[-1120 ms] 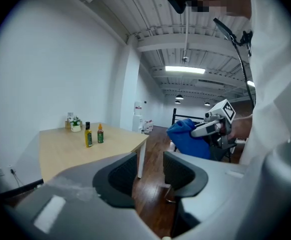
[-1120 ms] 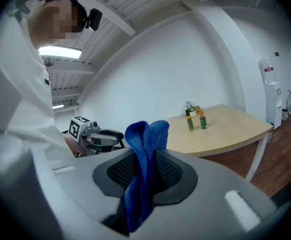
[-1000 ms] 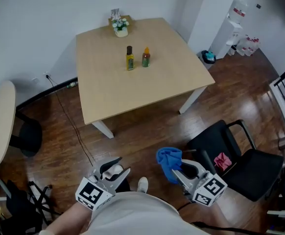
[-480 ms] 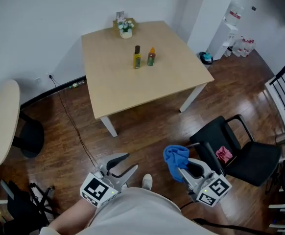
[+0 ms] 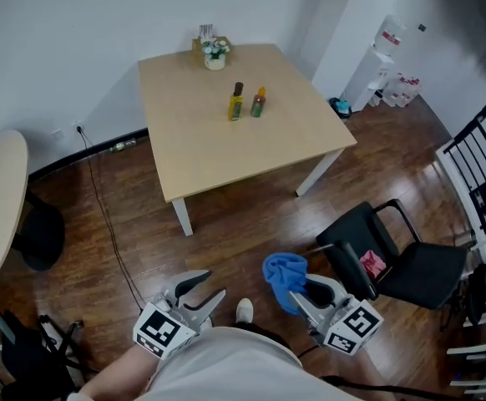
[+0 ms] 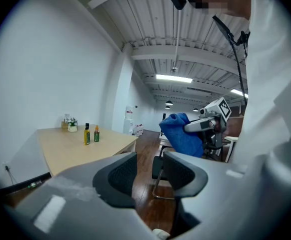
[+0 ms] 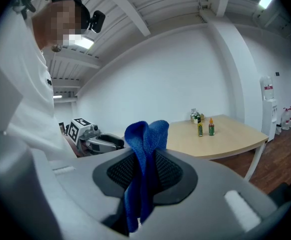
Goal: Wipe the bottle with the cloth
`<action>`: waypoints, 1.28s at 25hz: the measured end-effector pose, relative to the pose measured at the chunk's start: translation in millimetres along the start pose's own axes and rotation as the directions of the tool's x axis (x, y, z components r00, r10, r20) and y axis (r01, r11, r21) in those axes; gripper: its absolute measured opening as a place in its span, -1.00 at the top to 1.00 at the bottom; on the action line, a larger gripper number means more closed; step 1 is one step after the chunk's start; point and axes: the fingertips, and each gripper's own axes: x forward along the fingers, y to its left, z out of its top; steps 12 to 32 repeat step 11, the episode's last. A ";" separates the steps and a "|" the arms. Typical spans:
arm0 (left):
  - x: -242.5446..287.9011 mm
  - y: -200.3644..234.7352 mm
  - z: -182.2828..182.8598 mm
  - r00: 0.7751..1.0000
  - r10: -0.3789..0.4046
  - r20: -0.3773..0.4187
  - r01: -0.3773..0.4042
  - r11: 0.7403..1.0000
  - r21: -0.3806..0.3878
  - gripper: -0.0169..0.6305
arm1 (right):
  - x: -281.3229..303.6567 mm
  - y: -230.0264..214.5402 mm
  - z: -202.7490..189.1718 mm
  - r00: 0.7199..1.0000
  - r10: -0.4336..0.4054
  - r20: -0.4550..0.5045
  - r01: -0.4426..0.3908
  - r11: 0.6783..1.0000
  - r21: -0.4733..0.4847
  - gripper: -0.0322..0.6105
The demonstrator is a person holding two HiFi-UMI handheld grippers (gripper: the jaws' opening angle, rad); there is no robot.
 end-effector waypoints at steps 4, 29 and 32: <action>-17.0 0.8 -7.8 1.000 0.014 0.006 -0.014 1.000 -0.017 0.41 | 5.0 19.1 -2.0 1.000 0.002 -0.007 -0.002 1.000 -0.011 0.61; -35.3 -10.3 -21.3 1.000 0.011 0.011 -0.011 1.000 -0.020 0.41 | 4.4 40.8 -15.2 1.000 0.001 -0.020 -0.002 1.000 -0.020 0.61; -35.3 -10.3 -21.3 1.000 0.011 0.011 -0.011 1.000 -0.020 0.41 | 4.4 40.8 -15.2 1.000 0.001 -0.020 -0.002 1.000 -0.020 0.61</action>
